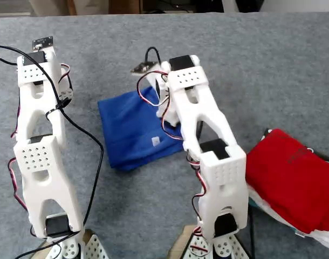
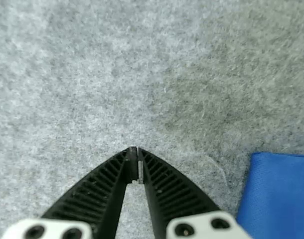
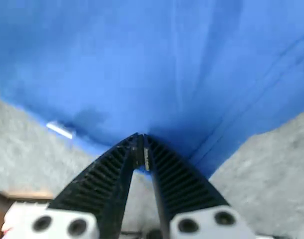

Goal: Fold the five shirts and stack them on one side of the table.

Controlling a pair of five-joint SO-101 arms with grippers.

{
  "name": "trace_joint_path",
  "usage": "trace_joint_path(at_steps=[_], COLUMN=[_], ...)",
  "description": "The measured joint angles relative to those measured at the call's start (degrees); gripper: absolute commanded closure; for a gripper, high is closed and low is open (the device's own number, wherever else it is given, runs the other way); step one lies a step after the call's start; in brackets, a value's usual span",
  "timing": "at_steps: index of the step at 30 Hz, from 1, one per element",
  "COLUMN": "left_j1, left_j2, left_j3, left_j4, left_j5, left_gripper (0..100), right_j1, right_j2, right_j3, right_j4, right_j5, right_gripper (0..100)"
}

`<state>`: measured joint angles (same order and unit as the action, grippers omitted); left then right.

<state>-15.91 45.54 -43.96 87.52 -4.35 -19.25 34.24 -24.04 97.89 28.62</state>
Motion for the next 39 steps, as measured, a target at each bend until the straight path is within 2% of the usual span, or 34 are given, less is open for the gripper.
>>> trace_joint_path(at_steps=[8,13,17,25,34,39], left_j1=[0.00,0.00,0.00,2.64,8.09,12.92], left_j2=[0.00,0.00,0.00,0.00,-3.60,-9.05], left_j3=[0.00,0.00,0.09,0.18,5.80,15.47], left_j4=[0.00,0.00,0.00,1.85,3.60,0.09], left_j5=[0.00,0.00,-0.09,-0.09,-0.09,-0.09], left_gripper=[98,98,98,98,98,98], right_j1=[3.87,3.87,3.87,3.96,3.96,3.96], right_j2=[-8.00,-15.74,-17.67,-11.87,17.93,32.26], right_j3=[14.15,27.08,26.02,0.53,-37.80,-55.30], right_j4=[0.53,-7.56,-10.64,-9.23,-2.11,0.97], right_j5=[2.73,3.16,3.16,1.49,0.00,-0.09], right_gripper=[99.4,99.4,99.4,99.1,99.3,99.3])
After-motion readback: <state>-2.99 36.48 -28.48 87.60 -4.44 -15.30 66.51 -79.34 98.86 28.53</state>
